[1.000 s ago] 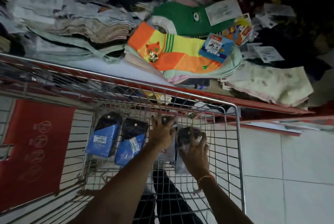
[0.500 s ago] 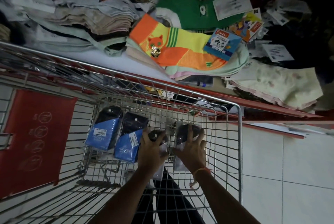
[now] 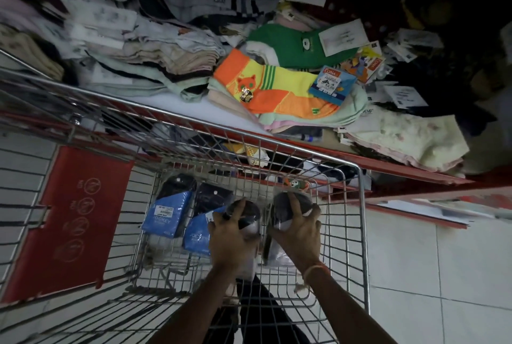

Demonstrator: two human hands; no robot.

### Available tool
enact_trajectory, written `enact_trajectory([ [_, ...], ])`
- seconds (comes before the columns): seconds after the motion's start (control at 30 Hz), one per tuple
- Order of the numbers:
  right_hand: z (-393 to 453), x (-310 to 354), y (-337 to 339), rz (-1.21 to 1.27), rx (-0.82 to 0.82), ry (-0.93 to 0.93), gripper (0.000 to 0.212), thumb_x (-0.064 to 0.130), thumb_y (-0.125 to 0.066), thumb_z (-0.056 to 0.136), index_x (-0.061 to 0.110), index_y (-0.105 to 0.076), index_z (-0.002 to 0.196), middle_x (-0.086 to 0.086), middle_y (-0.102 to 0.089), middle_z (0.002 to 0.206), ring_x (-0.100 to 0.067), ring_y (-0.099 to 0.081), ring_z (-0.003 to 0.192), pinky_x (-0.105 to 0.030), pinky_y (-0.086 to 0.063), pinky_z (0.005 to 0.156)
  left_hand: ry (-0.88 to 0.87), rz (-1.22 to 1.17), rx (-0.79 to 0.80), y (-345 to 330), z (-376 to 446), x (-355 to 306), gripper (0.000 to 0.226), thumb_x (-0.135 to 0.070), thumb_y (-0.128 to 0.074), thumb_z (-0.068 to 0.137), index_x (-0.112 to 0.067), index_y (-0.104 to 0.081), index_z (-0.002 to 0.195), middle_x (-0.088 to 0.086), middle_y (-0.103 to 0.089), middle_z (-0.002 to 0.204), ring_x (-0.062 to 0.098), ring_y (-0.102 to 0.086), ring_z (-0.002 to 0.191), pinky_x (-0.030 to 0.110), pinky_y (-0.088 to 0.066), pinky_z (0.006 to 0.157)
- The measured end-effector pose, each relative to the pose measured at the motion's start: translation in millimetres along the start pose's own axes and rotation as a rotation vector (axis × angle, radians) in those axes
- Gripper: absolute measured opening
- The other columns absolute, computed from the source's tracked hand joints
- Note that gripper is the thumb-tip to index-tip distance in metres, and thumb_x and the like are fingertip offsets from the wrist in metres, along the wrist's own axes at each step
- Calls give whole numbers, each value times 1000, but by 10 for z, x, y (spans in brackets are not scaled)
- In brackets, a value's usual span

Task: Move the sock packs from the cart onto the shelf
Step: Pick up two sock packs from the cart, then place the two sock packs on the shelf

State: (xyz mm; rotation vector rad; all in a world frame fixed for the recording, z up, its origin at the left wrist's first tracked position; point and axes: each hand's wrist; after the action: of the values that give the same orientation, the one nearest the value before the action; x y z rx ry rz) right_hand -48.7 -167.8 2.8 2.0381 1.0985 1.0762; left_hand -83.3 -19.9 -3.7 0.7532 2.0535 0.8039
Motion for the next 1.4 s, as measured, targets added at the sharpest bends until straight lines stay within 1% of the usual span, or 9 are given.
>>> enact_trajectory([
  [0.17,-259,243,416,43,-98,69,106,47,-84,63,38,-21,147,-24,-13,148,-50,-43,125,-50,-49,99,-136,-5,-61,525,-65,-202,90,-56,-74,62,-43,-32,141,15,-36,136,37,-43,120,41,-51,83],
  [0.33,-547,511,915,74,-294,178,105,51,-83,61,40,-23,147,-23,-27,140,-46,-54,113,-48,-57,86,-262,9,-202,1067,-226,-494,87,-57,-70,64,-44,-32,141,12,-40,137,35,-41,124,41,-52,82],
  [0.43,-668,665,1232,125,-392,244,105,47,-84,61,41,-23,146,-19,-29,137,-43,-57,105,-45,-57,84,-320,3,-304,1373,-298,-692,86,-67,-57,60,-49,-30,139,10,-46,126,32,-47,116,41,-56,74],
  [0.57,-822,849,1659,153,-546,350,108,52,-83,58,44,-19,145,-17,-27,138,-43,-56,103,-50,-57,84,-427,-49,-387,1801,-445,-1004,86,-58,-67,63,-47,-30,139,8,-46,121,29,-59,95,31,-51,60],
  [0.7,-975,1059,2115,115,-700,422,108,56,-82,61,43,-16,145,-13,-23,144,-39,-63,88,-41,-60,64,-509,-67,-469,2242,-569,-1338,87,-59,-67,63,-46,-28,140,12,-40,137,27,-65,81,30,-55,60],
  [0.8,-1079,1215,2437,115,-782,463,107,54,-82,62,42,-15,146,-14,-24,145,-34,-63,84,-28,-52,53,-588,-92,-550,2562,-658,-1603,87,-59,-67,63,-47,-28,139,10,-44,129,27,-62,79,28,-50,55],
  [1.13,-1260,1676,3612,237,-1173,618,99,43,-83,65,41,-24,144,-9,-23,147,-35,-51,116,-46,-58,77,-797,-274,-848,3515,-902,-2543,85,-51,-72,66,-38,-31,140,5,-45,119,27,-60,89,30,-47,64],
  [1.27,-1210,1885,4083,282,-1311,667,97,37,-84,67,36,-26,145,-13,-23,150,-31,-47,120,-42,-54,78,-890,-338,-982,3832,-927,-3090,85,-54,-68,68,-34,-30,141,4,-44,113,23,-59,76,28,-43,55],
  [1.4,-978,2017,4449,332,-1371,678,96,33,-84,69,36,-25,146,-14,-20,152,-30,-49,119,-40,-52,83,-917,-368,-1012,3947,-807,-3587,87,-49,-71,69,-28,-29,143,6,-43,113,23,-56,87,28,-41,59],
])
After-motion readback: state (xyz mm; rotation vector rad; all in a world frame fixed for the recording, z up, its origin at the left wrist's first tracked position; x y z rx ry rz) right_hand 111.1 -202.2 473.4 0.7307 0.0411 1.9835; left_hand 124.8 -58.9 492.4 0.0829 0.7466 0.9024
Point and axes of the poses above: each hand's wrist, its own z-axis towards the middle knuckle, its own y-axis out of the back of the hand, x = y × z
